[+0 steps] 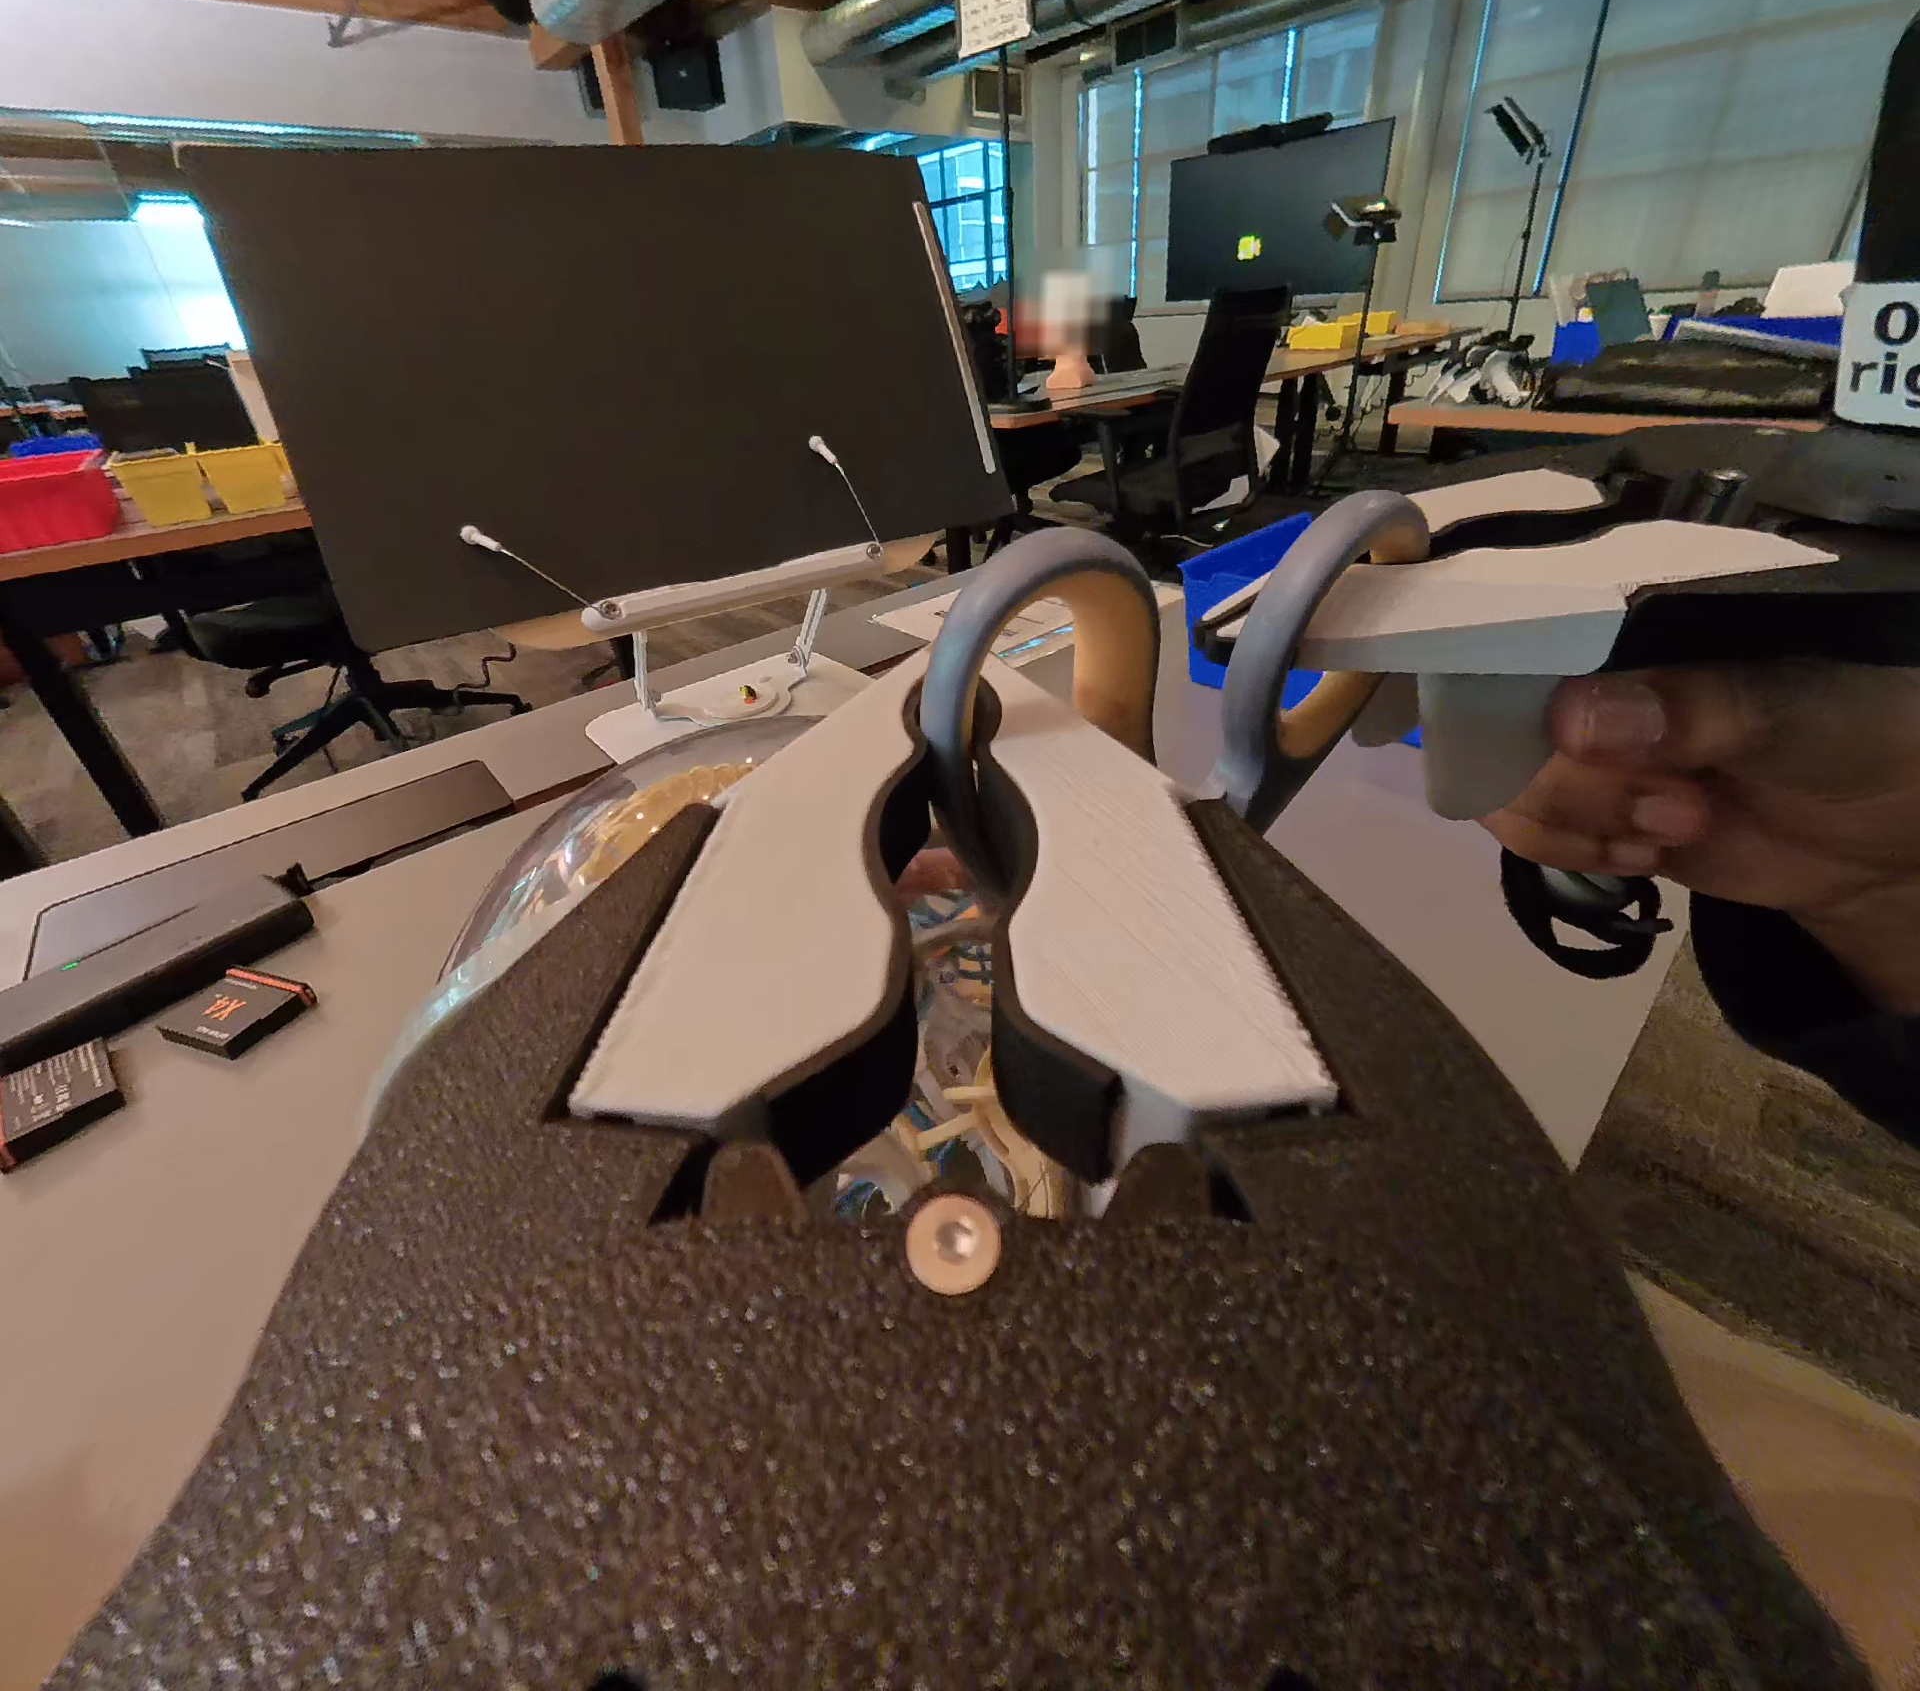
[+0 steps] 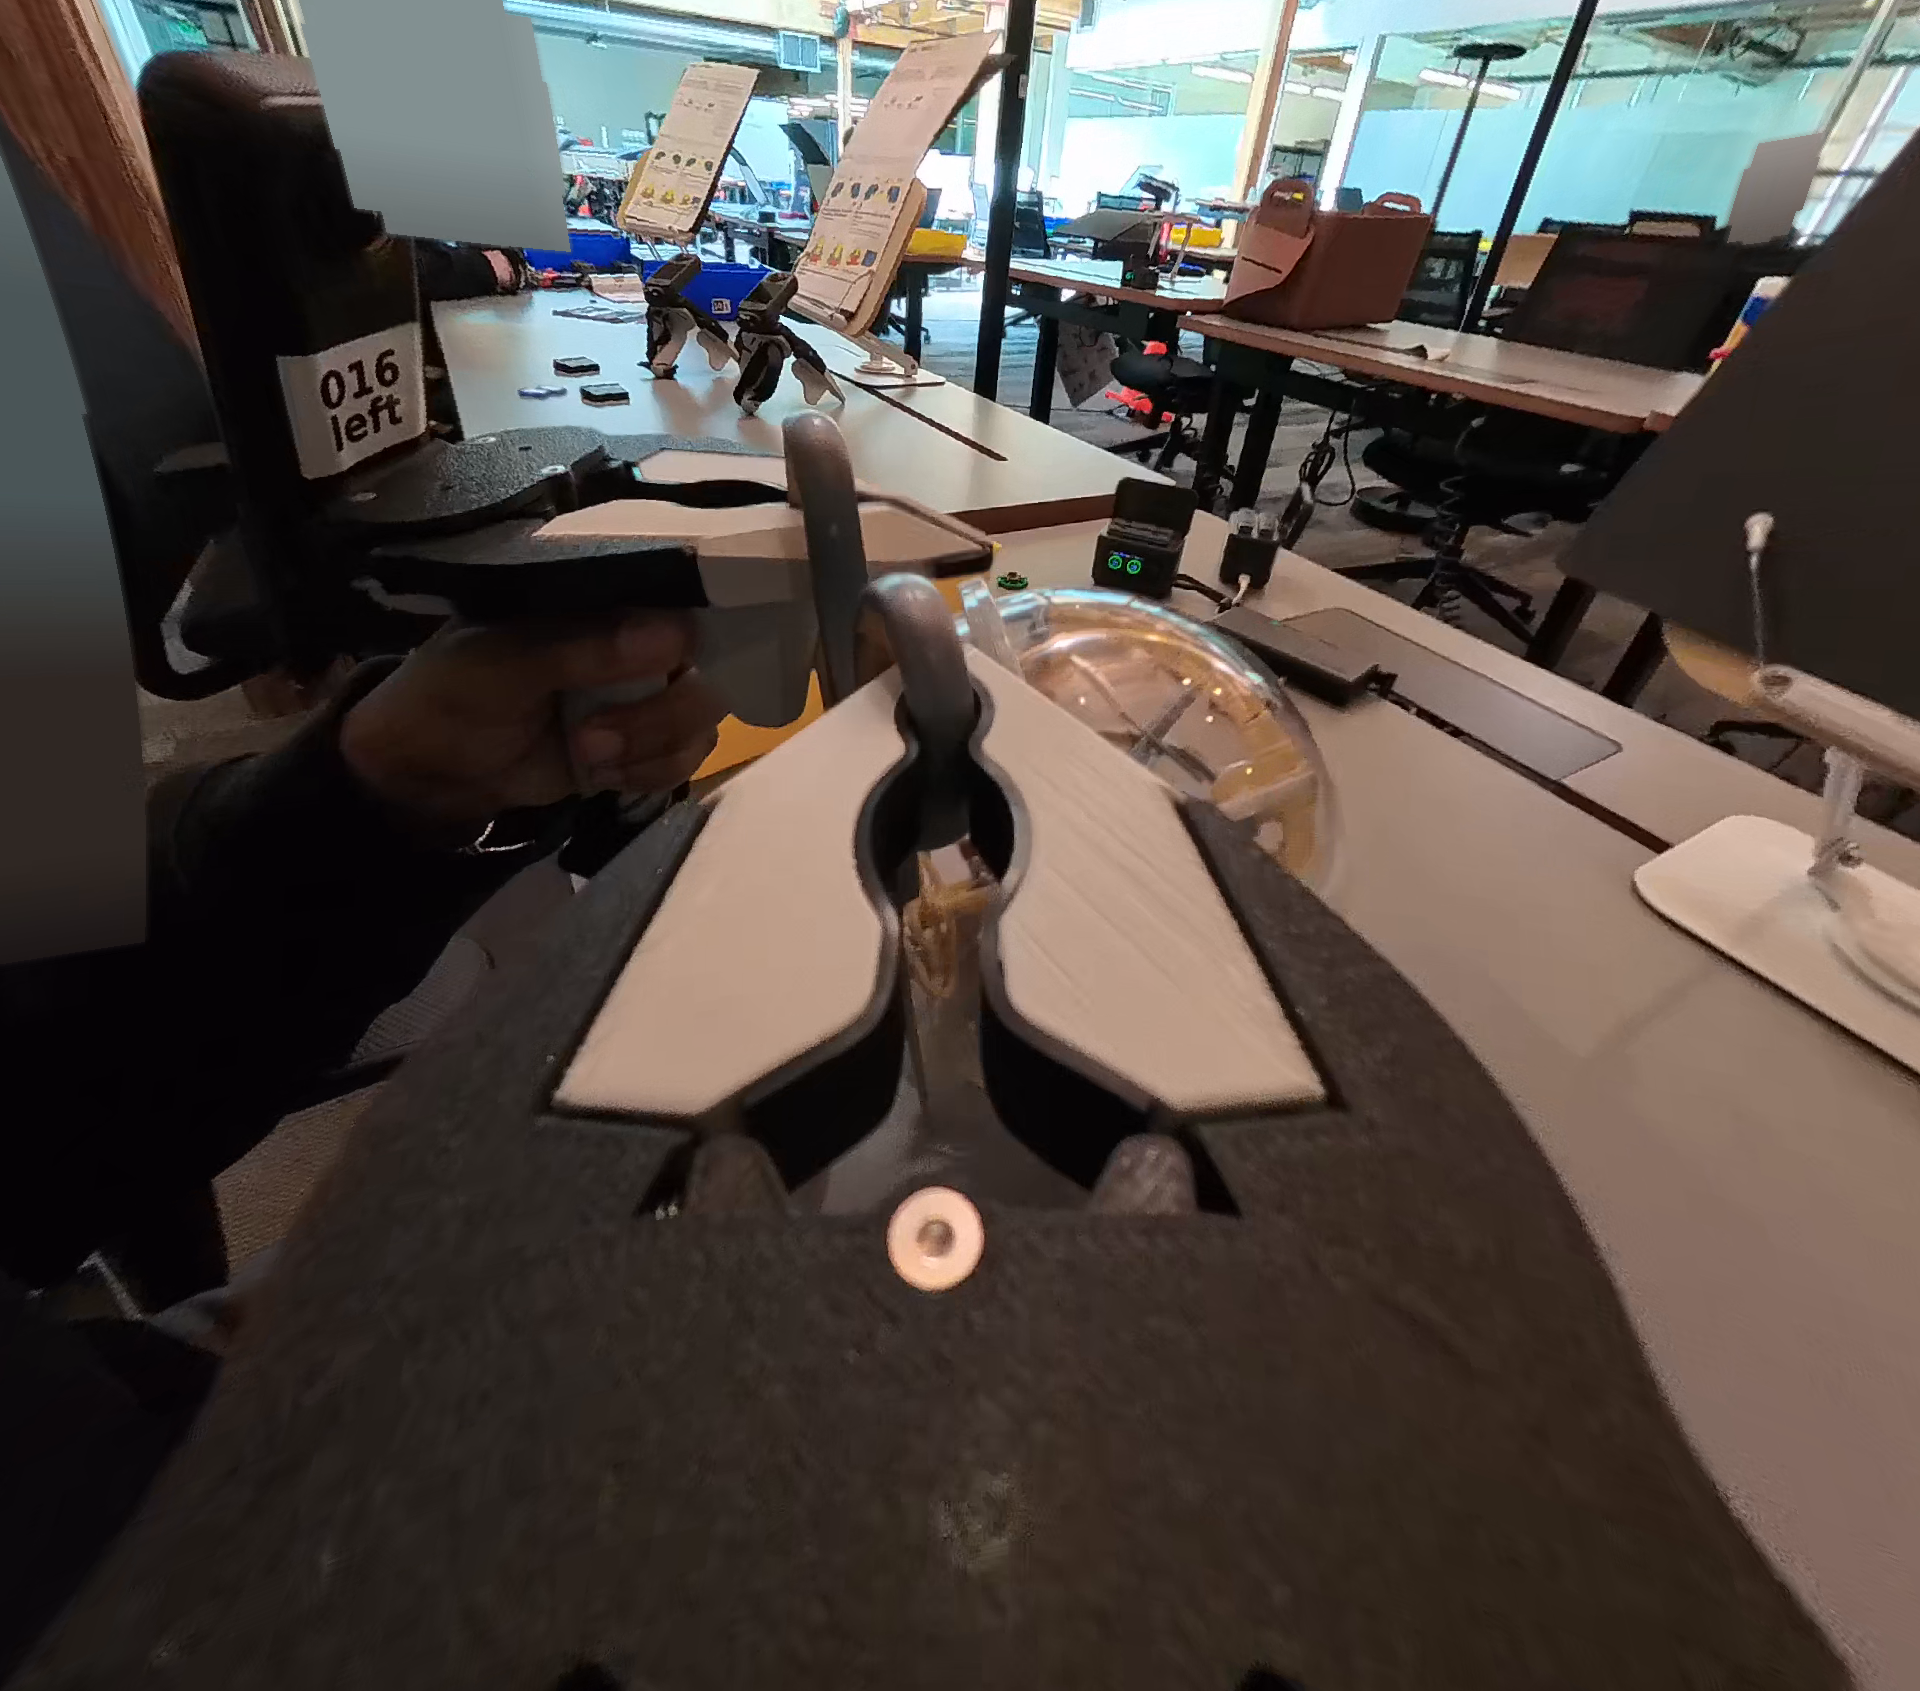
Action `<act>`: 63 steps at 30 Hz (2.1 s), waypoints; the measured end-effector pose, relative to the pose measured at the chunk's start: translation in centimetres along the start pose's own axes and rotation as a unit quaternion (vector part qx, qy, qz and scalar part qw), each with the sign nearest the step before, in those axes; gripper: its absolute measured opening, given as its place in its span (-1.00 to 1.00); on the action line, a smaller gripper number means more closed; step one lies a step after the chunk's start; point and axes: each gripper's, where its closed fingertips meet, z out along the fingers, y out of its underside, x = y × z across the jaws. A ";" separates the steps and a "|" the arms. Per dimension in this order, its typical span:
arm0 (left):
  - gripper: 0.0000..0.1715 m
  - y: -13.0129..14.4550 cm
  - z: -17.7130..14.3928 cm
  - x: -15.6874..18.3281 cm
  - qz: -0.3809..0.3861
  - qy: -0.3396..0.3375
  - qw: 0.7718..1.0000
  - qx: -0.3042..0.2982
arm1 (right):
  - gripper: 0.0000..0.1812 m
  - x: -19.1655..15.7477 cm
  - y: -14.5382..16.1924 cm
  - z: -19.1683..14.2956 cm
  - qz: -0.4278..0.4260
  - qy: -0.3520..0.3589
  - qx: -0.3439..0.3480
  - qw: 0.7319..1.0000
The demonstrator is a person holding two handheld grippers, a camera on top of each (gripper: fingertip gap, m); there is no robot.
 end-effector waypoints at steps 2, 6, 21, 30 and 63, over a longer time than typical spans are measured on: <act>-1.00 0.3 0.2 0.3 0.006 0.006 1.000 0.000 | -1.00 0.2 0.9 -0.3 0.019 -0.004 -0.003 1.000; -1.00 0.9 0.7 1.6 -0.014 0.050 0.999 -0.001 | -1.00 0.4 2.0 -1.5 0.049 -0.005 0.010 0.999; -1.00 1.8 1.5 3.8 -0.014 0.077 0.997 -0.015 | -1.00 0.7 3.8 -3.7 0.063 0.014 -0.003 0.998; -1.00 2.1 1.6 4.9 0.005 0.084 0.996 -0.024 | -1.00 0.4 4.5 -4.2 0.060 0.023 -0.019 0.998; -1.00 2.6 1.6 4.7 0.017 0.087 0.996 -0.031 | -1.00 0.7 4.5 -4.0 0.062 0.036 0.006 0.997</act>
